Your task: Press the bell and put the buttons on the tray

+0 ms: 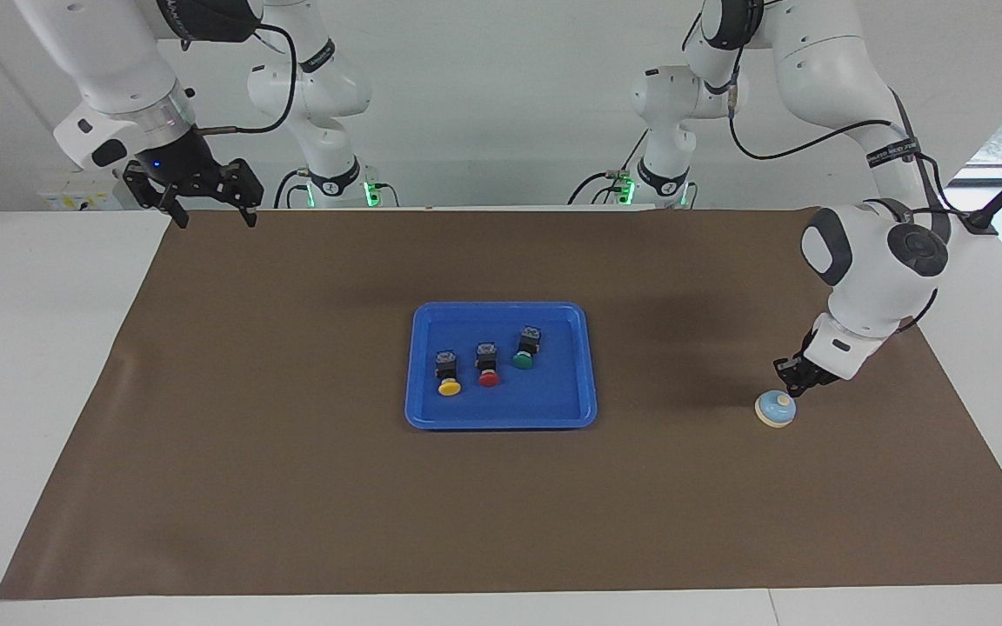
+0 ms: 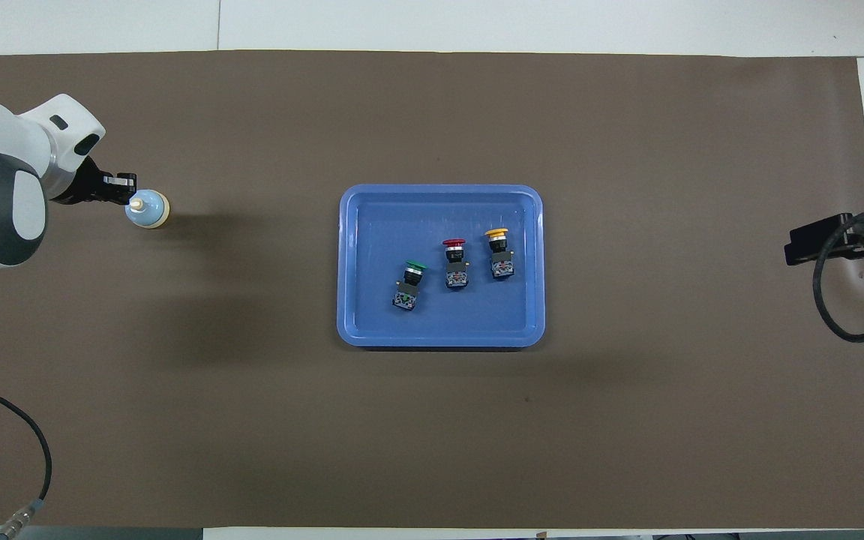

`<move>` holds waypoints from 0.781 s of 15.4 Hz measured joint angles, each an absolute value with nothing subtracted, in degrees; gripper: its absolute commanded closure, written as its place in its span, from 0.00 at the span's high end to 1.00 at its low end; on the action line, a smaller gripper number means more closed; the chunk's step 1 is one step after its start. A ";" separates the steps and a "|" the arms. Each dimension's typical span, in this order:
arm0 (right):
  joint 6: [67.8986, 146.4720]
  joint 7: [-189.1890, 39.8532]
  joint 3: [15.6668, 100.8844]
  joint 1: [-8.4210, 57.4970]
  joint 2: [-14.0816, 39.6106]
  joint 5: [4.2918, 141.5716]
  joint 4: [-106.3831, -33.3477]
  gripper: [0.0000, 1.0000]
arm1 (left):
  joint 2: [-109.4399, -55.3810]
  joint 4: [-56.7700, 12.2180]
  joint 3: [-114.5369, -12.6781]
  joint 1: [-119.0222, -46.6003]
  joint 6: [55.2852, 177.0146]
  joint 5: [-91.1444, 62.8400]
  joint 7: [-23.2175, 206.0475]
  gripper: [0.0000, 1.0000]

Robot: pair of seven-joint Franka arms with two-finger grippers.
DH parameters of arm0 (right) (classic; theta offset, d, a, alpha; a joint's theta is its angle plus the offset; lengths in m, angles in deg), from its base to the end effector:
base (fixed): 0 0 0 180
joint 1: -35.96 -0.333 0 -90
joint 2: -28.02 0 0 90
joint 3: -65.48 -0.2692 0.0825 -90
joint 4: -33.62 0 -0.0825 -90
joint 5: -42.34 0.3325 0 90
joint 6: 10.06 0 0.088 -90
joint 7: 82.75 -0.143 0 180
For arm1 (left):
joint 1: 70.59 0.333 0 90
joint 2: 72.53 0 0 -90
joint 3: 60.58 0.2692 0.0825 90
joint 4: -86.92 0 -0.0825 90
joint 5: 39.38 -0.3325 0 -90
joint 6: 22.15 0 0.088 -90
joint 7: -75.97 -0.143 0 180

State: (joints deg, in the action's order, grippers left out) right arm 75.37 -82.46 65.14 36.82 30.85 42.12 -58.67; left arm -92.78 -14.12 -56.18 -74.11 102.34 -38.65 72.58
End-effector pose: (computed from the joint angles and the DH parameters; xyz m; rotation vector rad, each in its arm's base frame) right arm 0.4785 -0.0049 0.5427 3.1360 -0.0066 -0.1104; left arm 0.5934 0.0059 0.3175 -3.1218 0.0662 -0.0879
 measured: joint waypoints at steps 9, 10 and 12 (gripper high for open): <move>75.37 -82.46 65.14 36.82 30.85 42.11 -58.67 1.00 | -94.75 -16.12 -56.04 -74.03 108.79 -38.65 72.58 0.00; 75.37 -82.46 65.14 36.82 30.85 42.11 -58.67 1.00 | -95.08 -16.38 -56.05 -74.03 109.61 -38.65 72.58 0.00; 75.37 -82.46 65.14 36.82 30.85 42.11 -58.67 1.00 | -94.94 -16.74 -56.05 -74.03 110.67 -38.65 72.58 0.00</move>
State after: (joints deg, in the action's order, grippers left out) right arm 75.37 -82.46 65.14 36.82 30.85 42.11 -58.67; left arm -94.94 -16.74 -56.05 -74.03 110.67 -38.65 72.58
